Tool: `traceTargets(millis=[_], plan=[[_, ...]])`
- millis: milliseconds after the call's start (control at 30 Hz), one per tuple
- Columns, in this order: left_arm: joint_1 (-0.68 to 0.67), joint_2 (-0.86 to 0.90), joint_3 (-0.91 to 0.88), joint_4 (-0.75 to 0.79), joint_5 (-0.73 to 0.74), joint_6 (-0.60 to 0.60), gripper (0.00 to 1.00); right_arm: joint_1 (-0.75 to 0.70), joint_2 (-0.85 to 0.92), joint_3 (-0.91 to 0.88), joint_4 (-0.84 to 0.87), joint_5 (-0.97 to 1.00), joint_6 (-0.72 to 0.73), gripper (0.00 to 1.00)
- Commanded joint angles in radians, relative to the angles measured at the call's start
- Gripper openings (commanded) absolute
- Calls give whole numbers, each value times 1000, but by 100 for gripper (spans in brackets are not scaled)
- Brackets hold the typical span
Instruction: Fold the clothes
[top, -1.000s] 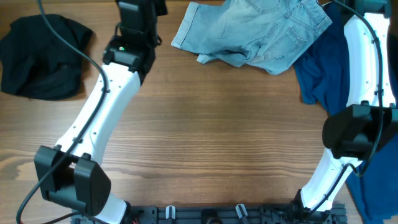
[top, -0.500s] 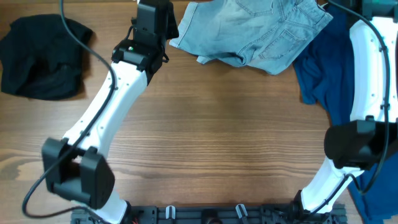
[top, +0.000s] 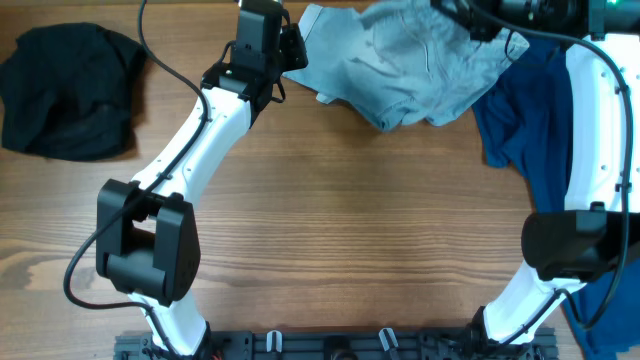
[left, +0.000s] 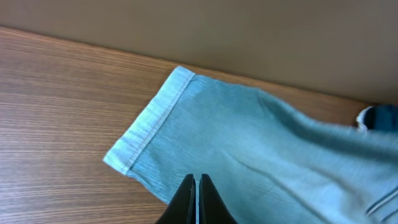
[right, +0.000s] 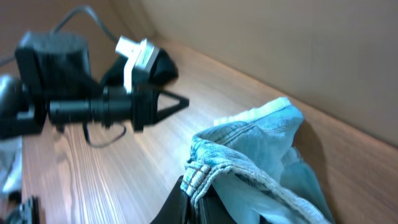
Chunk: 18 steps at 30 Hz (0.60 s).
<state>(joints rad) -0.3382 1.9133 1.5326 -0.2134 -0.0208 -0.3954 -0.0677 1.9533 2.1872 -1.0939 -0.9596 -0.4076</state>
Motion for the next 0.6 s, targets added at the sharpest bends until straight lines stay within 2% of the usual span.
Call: traceTargets(millis=[0, 100, 233, 333, 367, 433, 567], plan=[[3, 0, 7, 16, 47, -34, 4, 6, -44, 23, -91, 80, -158, 4], [2, 0, 7, 30, 47, -35, 4, 6, -44, 23, -188, 235, -163, 4], [2, 0, 7, 60, 47, -36, 4, 6, -44, 23, -274, 309, -216, 4], [2, 0, 7, 81, 47, -37, 4, 8, -44, 23, -331, 308, -254, 4], [2, 0, 7, 75, 47, -37, 4, 18, -44, 23, -389, 282, -359, 4], [2, 0, 7, 68, 47, -37, 4, 35, -44, 23, -472, 236, -473, 4], [-2, 0, 7, 65, 54, -40, 4, 99, -44, -4, -514, 152, -475, 4]])
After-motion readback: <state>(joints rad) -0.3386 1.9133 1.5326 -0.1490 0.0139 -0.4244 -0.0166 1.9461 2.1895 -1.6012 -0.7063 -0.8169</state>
